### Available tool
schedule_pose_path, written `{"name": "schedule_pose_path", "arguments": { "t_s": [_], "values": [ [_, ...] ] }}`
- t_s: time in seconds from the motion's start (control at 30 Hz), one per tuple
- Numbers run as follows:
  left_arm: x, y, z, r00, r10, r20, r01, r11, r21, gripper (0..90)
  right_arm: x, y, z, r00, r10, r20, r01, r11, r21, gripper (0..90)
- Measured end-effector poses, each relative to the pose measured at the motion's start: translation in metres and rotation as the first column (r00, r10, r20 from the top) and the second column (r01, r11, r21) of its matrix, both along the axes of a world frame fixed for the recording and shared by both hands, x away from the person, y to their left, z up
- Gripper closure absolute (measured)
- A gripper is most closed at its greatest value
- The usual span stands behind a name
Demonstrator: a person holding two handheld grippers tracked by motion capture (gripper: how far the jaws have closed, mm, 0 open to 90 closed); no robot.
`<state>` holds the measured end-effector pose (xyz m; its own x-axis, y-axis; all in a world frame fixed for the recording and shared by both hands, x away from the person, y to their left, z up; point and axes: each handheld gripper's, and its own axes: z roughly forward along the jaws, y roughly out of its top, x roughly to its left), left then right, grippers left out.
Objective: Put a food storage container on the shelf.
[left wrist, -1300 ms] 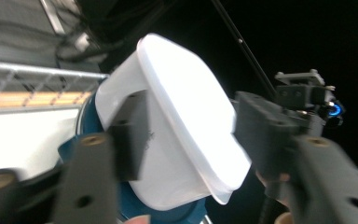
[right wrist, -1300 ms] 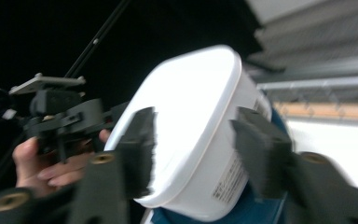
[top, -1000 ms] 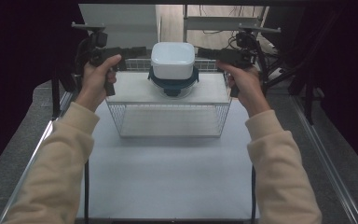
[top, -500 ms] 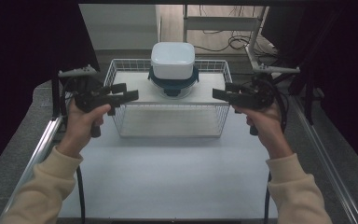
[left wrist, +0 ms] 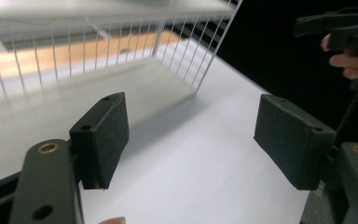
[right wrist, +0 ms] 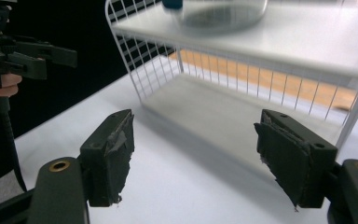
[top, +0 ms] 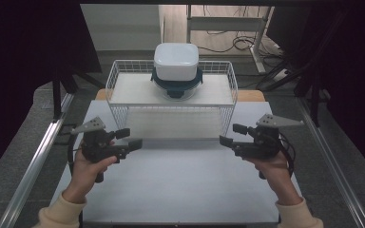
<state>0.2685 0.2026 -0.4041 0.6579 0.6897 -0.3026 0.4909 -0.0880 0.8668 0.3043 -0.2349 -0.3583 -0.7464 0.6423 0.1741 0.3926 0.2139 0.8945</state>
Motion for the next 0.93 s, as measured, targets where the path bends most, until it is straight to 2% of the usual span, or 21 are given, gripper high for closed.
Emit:
{"name": "schedule_pose_path", "arguments": {
  "t_s": [0.07,0.1,0.13,0.17,0.27,0.37,0.4,0.7,0.93],
  "values": [
    [-0.007,-0.003,-0.012,1.0000,0.005,-0.005,-0.005,0.9990,0.044,25.2,-0.005,-0.002,-0.011,0.9999,-0.005,-0.011,0.005,1.000,0.000,27.2],
    [-0.007,-0.003,-0.012,1.0000,0.005,-0.005,-0.005,0.9990,0.044,25.0,-0.008,-0.004,-0.018,0.9998,-0.008,-0.019,0.008,1.000,0.000,27.2],
    [-0.014,-0.004,-0.024,0.9999,0.005,-0.013,-0.004,0.9980,0.063,24.8,-0.011,-0.006,-0.026,0.9996,-0.017,-0.024,0.017,1.000,-0.008,27.2],
    [-0.014,-0.004,-0.024,0.9999,0.005,-0.013,-0.004,0.9980,0.063,24.6,-0.014,-0.007,-0.034,0.9991,-0.029,-0.032,0.028,1.000,-0.014,27.2],
    [-0.020,-0.005,-0.043,0.9992,0.013,-0.037,-0.011,0.9973,0.073,24.6,-0.017,-0.010,-0.054,0.9960,-0.046,-0.077,0.042,0.998,-0.052,27.3],
    [-0.021,-0.005,-0.049,0.9988,0.019,-0.045,-0.015,0.9962,0.086,24.3,-0.019,-0.013,-0.063,0.9940,-0.055,-0.094,0.050,0.997,-0.053,27.7],
    [-0.021,-0.006,-0.051,0.9984,0.022,-0.051,-0.018,0.9958,0.090,24.3,-0.020,-0.015,-0.070,0.9921,-0.062,-0.110,0.054,0.996,-0.071,27.7],
    [-0.019,-0.005,-0.059,0.9976,0.043,-0.054,-0.037,0.9932,0.111,23.7,-0.019,-0.014,-0.079,0.9913,-0.077,-0.106,0.067,0.993,-0.101,27.6],
    [-0.020,-0.004,-0.059,0.9976,0.044,-0.054,-0.037,0.9929,0.113,23.2,-0.020,-0.014,-0.079,0.9919,-0.089,-0.091,0.079,0.992,-0.101,27.5]
  ]
}}
